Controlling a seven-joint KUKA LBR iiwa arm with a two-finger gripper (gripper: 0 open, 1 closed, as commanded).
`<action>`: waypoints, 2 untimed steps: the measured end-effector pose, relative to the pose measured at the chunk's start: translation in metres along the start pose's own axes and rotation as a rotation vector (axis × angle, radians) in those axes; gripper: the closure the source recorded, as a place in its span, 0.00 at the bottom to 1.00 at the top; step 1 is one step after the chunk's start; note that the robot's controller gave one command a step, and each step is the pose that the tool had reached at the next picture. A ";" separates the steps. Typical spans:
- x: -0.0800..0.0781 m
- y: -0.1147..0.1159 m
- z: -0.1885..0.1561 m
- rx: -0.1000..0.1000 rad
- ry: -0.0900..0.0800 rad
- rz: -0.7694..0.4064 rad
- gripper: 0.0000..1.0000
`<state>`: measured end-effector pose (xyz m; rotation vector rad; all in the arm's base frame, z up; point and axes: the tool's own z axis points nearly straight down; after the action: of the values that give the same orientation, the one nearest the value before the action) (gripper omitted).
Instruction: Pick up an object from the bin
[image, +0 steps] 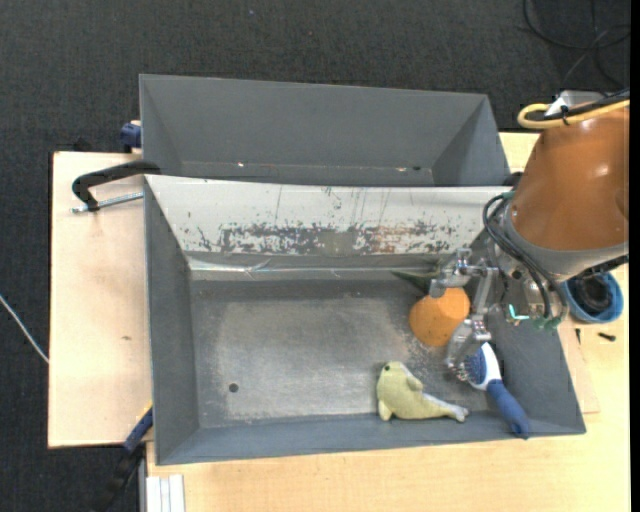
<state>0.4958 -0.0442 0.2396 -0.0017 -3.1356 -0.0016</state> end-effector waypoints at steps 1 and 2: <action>0.001 0.029 0.169 -0.003 -0.008 0.106 0.00; 0.002 -0.008 0.138 0.002 -0.014 -0.077 0.00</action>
Offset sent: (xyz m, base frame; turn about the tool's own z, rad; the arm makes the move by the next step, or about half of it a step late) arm -0.0042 0.0266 -0.1696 0.1067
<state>0.4931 -0.0518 0.1014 0.1197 -3.1470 0.0019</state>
